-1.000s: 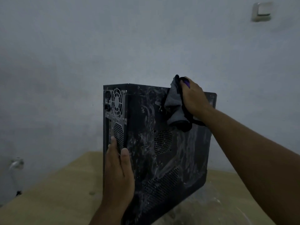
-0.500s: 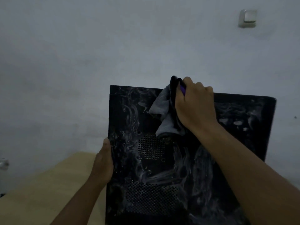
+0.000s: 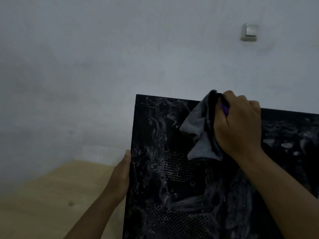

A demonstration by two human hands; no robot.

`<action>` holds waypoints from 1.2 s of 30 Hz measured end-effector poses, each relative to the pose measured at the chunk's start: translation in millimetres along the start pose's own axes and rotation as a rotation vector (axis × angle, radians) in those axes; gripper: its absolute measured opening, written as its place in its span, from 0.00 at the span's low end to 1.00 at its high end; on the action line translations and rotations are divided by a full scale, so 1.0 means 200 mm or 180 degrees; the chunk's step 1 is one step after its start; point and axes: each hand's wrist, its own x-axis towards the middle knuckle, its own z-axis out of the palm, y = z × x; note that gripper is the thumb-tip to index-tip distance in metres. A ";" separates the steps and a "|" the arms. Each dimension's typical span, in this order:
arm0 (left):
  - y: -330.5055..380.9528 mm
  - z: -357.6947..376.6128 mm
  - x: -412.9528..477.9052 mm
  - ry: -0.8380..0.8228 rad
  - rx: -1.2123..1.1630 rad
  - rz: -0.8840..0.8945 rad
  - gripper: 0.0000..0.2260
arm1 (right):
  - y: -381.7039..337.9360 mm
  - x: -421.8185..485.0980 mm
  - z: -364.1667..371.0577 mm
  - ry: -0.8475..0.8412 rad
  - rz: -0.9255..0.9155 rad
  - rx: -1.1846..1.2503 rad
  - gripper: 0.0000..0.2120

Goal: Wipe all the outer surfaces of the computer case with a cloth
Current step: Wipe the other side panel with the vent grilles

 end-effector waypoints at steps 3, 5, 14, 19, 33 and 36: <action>0.04 -0.02 -0.07 0.0102 0.0199 0.0092 0.20 | 0.02 -0.02 -0.05 0.0036 0.0082 0.0259 0.09; 0.10 -0.03 -0.08 0.0120 0.0525 0.0184 0.20 | 0.03 -0.02 -0.07 0.0022 0.0116 0.0371 0.10; 0.69 0.08 0.19 0.0687 0.0228 0.1662 0.21 | 0.00 -0.04 -0.05 0.0148 0.0268 0.0430 0.12; 0.66 0.12 0.27 0.0609 0.0362 0.1574 0.16 | -0.02 -0.07 -0.07 0.0723 0.0140 0.0469 0.09; 0.62 0.08 0.30 0.0483 -0.0643 0.1643 0.18 | -0.42 -0.25 0.06 0.0074 0.0442 -0.0015 0.34; 0.60 0.08 0.30 0.0406 -0.0860 0.1582 0.21 | -0.42 -0.25 0.14 0.0500 0.0284 0.0016 0.27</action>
